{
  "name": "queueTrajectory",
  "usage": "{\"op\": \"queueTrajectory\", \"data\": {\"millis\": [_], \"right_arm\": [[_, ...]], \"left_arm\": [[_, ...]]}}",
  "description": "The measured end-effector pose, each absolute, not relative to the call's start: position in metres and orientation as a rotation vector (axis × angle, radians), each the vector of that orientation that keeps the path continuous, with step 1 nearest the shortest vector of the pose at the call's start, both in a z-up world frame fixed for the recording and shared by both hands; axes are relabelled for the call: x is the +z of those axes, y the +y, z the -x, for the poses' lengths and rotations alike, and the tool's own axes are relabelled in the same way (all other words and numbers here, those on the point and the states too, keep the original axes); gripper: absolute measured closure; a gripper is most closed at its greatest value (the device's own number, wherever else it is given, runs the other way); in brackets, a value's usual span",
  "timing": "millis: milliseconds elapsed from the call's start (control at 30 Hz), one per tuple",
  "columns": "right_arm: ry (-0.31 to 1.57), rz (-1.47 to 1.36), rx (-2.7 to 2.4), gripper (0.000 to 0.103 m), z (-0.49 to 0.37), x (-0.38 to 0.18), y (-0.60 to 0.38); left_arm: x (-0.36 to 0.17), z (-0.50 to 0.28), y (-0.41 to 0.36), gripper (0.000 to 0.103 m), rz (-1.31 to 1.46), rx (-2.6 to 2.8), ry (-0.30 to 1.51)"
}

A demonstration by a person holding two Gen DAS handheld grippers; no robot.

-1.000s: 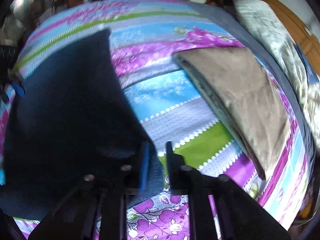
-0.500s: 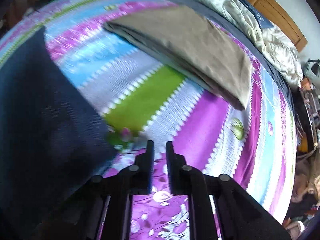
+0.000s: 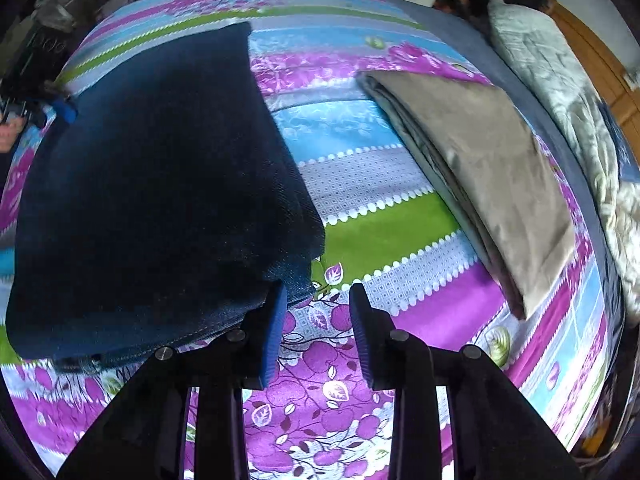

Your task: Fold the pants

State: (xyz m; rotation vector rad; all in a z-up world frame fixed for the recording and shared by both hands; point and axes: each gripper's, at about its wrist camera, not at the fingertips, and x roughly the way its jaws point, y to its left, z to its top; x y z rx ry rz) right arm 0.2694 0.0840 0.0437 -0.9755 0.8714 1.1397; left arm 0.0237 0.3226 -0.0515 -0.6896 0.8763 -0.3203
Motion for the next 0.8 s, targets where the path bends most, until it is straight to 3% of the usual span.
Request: {"op": "queueTrajectory", "data": {"millis": [533, 600, 800], "right_arm": [[0.933, 1.368, 1.506, 0.069, -0.271, 0.022, 0.121], [0.961, 1.381, 1.550, 0.081, -0.273, 0.021, 0.124], [0.998, 1.335, 1.542, 0.092, -0.282, 0.027, 0.127]], "left_arm": [[-0.059, -0.023, 0.335, 0.048, 0.759, -0.358, 0.879], [-0.059, -0.023, 0.336, 0.048, 0.768, -0.362, 0.879], [-0.060, -0.023, 0.337, 0.048, 0.778, -0.369, 0.878]]}}
